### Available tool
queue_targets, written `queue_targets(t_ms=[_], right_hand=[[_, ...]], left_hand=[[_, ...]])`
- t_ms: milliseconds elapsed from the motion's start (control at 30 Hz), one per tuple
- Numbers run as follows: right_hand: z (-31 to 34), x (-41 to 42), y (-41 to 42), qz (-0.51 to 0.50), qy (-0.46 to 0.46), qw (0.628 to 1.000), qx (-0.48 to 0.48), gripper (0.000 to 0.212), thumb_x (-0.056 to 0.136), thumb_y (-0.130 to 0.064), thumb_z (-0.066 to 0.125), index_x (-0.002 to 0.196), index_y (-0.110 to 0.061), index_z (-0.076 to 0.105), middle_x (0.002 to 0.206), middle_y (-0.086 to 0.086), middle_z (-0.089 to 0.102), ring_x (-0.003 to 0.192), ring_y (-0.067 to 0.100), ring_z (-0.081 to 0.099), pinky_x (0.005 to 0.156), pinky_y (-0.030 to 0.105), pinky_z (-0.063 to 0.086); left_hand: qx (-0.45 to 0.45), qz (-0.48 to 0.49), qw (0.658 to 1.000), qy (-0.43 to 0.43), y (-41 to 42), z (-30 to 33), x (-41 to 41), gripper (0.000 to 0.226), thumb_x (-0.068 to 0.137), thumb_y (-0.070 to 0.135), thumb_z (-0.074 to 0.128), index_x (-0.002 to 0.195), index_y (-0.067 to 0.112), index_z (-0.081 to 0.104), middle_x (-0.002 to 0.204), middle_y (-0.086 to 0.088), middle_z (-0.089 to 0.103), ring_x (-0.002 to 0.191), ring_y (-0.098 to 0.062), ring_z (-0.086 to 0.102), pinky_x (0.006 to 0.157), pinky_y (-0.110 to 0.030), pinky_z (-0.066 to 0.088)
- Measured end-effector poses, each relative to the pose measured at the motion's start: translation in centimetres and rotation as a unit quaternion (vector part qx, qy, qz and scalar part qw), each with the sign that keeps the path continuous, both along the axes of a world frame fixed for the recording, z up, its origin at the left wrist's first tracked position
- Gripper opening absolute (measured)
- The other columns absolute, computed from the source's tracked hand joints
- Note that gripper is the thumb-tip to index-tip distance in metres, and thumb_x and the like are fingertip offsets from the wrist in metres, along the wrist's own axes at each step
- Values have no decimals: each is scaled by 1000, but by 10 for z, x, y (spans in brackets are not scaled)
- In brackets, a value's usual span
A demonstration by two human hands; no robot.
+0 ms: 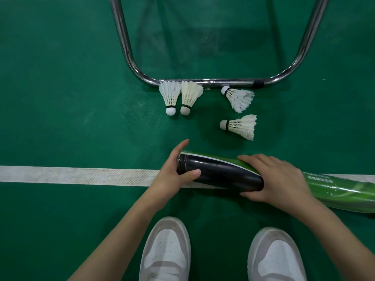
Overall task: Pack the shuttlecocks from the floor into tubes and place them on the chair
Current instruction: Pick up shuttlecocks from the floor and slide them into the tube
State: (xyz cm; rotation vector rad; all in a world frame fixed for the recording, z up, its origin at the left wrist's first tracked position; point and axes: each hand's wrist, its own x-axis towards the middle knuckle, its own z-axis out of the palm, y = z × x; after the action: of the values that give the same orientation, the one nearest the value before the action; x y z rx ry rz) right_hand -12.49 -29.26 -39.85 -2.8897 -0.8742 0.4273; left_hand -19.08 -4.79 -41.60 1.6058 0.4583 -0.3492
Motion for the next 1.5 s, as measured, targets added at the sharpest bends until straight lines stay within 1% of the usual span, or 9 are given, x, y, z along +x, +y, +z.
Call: queue_targets(t_ms=[67,300,500,600,833,933,1033,1267,1500], right_hand=[[0,0,0,-1,-3,1000,-3,83,48,-66,71,122,-36,51,104,-14,62,86,14,62,62,26,46],[5,2,2,-10,31,999,-24,82,54,-67,67,128,-39,45,112,-16,58,97,13,59,69,26,43],[14,6,6,-11,75,996,-43,83,60,-69,63,134,-44,33,122,-21,50,109,9,51,77,24,39],[16,6,7,-11,83,995,-51,83,62,-71,59,135,-46,27,124,-23,46,112,6,48,77,22,37],[18,8,8,-15,92,994,-59,83,62,-73,57,134,-47,25,124,-24,45,113,4,46,79,22,38],[18,13,8,-14,103,993,-63,83,62,-73,57,134,-48,23,123,-26,43,114,2,45,78,22,38],[20,18,8,-12,116,991,-65,83,62,-75,55,133,-51,19,123,-28,42,116,-1,43,77,21,38],[21,23,8,-4,128,989,-67,83,62,-76,53,133,-52,17,122,-29,40,116,-3,42,76,22,38],[21,30,7,-2,148,987,-56,82,62,-75,55,132,-50,20,122,-29,42,115,-2,42,78,24,40]], left_hand=[[-8,-14,1000,9,1,3,3,74,85,8,68,139,45,32,145,18,28,127,9,25,83,3,33],[-28,-27,999,17,4,6,6,77,87,9,66,144,42,27,143,21,26,128,9,19,99,-19,25],[-43,44,998,17,2,1,4,82,78,1,72,142,35,33,119,24,53,91,24,52,74,-1,42],[-37,21,999,26,2,2,8,89,77,5,74,147,36,27,151,14,29,120,14,34,89,-5,32],[-39,19,999,21,0,5,9,90,80,4,71,147,39,22,151,16,25,123,16,27,94,-7,29],[-43,25,999,21,6,10,13,83,83,0,67,147,32,26,121,2,61,96,7,61,80,-5,42],[10,64,998,11,22,18,21,67,84,6,68,140,27,38,83,-8,70,83,-12,65,90,-21,45],[91,69,993,-35,57,29,71,48,83,9,70,125,22,49,104,2,66,91,-5,63,75,-12,47],[182,71,973,-120,70,38,132,55,82,1,69,129,23,50,125,9,54,119,-10,47,96,-27,41]])
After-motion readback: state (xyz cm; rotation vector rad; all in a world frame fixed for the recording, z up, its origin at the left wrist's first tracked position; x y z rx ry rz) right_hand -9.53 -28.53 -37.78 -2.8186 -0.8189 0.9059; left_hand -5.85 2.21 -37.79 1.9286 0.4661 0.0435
